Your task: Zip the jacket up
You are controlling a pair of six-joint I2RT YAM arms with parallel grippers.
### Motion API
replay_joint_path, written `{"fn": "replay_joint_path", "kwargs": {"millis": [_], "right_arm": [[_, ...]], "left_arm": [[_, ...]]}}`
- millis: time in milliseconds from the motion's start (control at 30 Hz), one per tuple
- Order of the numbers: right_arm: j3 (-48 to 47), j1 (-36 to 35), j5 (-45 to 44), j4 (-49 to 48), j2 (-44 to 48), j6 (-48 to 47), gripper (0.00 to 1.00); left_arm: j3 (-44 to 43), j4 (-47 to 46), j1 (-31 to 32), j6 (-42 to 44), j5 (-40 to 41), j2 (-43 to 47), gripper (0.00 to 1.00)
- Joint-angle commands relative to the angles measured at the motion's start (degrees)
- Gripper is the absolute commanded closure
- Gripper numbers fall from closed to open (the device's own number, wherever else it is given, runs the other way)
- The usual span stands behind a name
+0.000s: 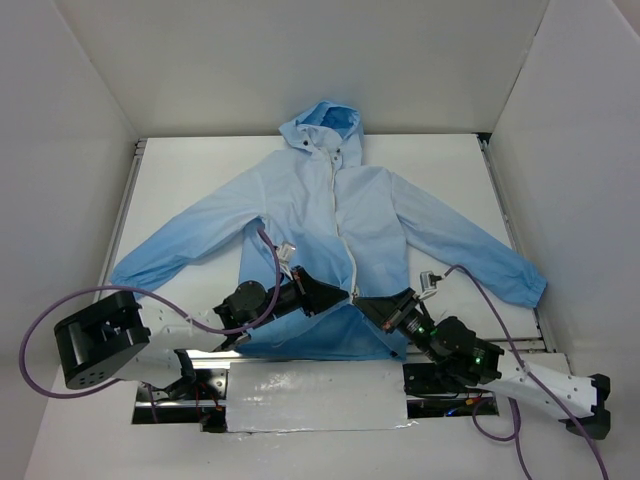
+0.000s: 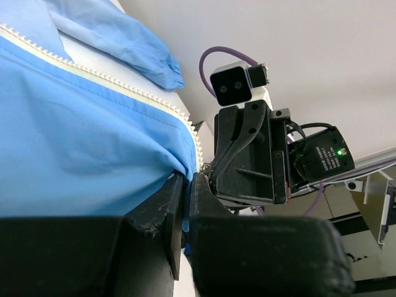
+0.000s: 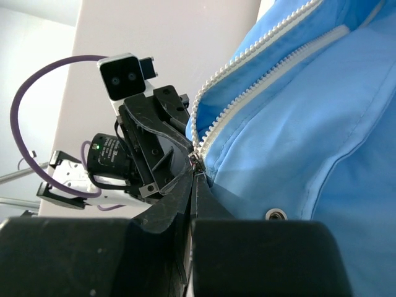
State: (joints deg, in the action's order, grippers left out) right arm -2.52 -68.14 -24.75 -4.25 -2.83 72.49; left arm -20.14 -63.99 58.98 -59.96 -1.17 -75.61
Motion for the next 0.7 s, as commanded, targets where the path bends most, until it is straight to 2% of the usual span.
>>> {"fn": "replay_joint_path", "kwargs": {"millis": [0, 100, 333, 667], "right_arm": [[2.3, -0.5, -5.0, 1.3, 4.8, -2.7, 1.0], [2.1, -0.4, -6.0, 2.2, 5.5, -3.7, 1.0], [2.2, -0.4, -7.1, -0.7, -0.3, -4.6, 1.0], [-0.6, -0.3, -12.2, -1.6, 5.2, -10.3, 1.0]], "left_arm": [[-0.4, -5.6, 0.3, -2.0, -0.2, -2.0, 1.0], [-0.7, -6.9, 0.3, -2.8, -1.6, -3.4, 1.0], [-1.7, -8.5, 0.4, -3.6, -4.6, -4.8, 1.0], [-1.0, -8.4, 1.9, -2.9, -4.2, -6.6, 1.0]]}}
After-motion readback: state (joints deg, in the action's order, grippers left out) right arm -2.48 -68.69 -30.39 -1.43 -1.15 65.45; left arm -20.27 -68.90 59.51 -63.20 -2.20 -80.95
